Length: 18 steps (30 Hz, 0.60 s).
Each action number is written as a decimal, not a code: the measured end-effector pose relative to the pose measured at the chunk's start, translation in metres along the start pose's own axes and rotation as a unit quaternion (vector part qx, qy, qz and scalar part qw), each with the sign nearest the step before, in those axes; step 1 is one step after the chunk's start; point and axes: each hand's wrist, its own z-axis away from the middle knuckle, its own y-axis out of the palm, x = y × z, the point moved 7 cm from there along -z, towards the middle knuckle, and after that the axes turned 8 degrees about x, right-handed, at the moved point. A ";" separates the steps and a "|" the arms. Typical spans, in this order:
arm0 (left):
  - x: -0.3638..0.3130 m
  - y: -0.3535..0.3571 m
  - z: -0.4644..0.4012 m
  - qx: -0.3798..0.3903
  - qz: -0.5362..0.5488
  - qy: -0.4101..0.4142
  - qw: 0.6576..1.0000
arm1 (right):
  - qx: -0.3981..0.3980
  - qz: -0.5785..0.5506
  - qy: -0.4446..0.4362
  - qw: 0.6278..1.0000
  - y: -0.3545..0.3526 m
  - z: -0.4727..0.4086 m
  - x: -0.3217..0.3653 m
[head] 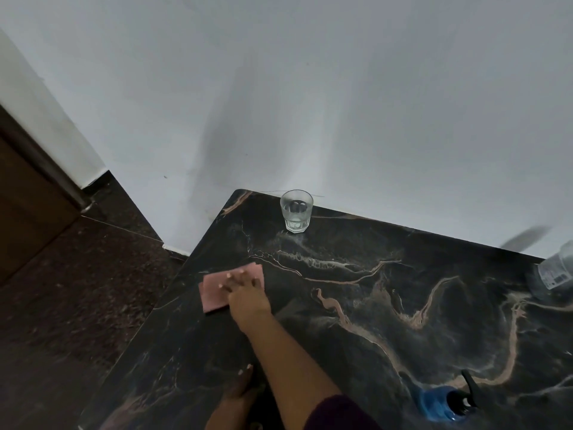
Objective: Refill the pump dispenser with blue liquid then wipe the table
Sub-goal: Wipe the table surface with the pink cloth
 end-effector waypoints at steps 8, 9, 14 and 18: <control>-0.025 -0.045 0.007 -0.232 0.085 -0.017 0.969 | -0.009 -0.034 -0.045 0.998 0.061 0.123 0.015; -0.029 -0.045 0.006 -0.236 0.073 0.003 0.969 | -0.021 -0.014 -0.014 1.000 0.068 0.135 0.013; -0.051 -0.007 0.013 -0.124 0.007 0.053 0.991 | -0.065 0.047 0.059 0.995 0.091 0.166 0.007; -0.065 -0.007 0.024 -0.277 -0.167 0.111 0.940 | -0.083 0.052 0.058 0.993 0.089 0.170 0.007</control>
